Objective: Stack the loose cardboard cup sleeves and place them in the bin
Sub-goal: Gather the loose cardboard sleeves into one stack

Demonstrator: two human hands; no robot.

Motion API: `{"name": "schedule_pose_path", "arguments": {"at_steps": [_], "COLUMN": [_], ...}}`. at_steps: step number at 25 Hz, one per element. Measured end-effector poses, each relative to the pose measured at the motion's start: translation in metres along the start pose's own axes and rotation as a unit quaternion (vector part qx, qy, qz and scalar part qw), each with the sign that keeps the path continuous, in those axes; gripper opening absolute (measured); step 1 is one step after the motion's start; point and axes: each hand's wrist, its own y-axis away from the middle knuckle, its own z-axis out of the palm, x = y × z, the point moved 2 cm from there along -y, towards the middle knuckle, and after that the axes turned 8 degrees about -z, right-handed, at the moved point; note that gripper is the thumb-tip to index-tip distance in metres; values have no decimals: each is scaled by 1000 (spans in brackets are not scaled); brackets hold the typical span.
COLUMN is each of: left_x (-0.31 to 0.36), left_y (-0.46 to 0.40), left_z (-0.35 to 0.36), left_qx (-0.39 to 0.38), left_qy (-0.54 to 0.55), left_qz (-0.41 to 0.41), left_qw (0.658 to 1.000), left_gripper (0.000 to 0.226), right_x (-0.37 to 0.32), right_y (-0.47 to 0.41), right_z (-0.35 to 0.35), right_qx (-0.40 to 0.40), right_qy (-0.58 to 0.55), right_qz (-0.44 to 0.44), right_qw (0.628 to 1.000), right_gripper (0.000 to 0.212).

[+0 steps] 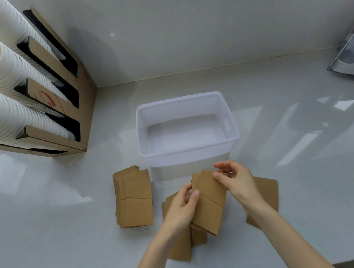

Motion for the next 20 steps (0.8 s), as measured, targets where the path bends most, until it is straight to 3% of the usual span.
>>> {"name": "schedule_pose_path", "arguments": {"at_steps": [11,16,20], "left_x": [1,4,3], "left_y": [-1,-3,-4], "left_z": [3,0,-2], "left_qx": [17,31,48], "left_qy": [-38,-27,-20], "left_qz": [13,16,14], "left_qw": [999,999,999], "left_gripper": [39,36,35], "right_x": [-3,17,26], "right_y": [6,4,9], "right_z": [-9,-54,-68], "right_qx": [4,54,4], "right_qy": [108,333,397], "right_qz": [-53,24,136], "right_qw": [993,941,908], "right_gripper": [17,37,62]}}
